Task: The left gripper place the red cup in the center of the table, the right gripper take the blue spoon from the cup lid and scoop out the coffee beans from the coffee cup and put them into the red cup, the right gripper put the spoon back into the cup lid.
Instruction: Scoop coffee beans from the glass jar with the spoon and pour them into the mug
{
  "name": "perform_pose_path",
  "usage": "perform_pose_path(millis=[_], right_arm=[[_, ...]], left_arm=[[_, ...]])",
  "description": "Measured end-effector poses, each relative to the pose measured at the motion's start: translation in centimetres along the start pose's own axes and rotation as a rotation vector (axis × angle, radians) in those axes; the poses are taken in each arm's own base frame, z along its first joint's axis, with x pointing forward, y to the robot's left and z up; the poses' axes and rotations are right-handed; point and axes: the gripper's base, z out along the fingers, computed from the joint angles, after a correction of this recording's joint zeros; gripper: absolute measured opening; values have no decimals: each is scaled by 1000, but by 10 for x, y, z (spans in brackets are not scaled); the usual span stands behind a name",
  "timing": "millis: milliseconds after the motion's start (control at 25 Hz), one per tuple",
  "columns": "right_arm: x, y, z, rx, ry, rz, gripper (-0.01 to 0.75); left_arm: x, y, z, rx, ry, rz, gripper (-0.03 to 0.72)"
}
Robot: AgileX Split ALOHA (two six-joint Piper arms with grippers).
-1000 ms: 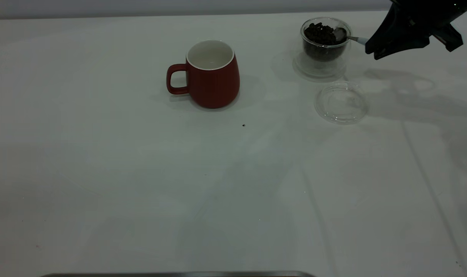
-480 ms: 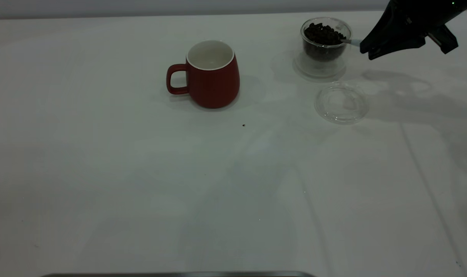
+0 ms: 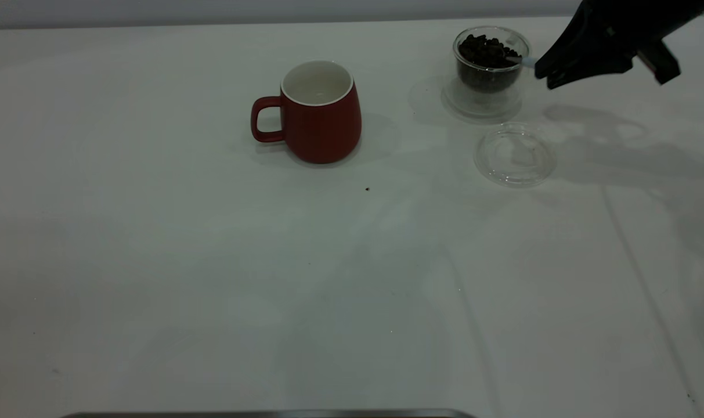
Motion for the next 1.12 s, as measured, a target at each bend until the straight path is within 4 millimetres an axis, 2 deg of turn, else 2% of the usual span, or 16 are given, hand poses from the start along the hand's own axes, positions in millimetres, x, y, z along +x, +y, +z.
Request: perform_pose_path(millis=[160,760,1120], right_arm=[[0,-5,8,-36,-1,5,110],[-7,-26,-3,-194,-11,55,110],[-5,-37,5,-288,5,93,110]], left_arm=[[0,0,0,0,0,0,587],[0,0,0,0,0,0,587],[0,0,0,0,0,1,587]])
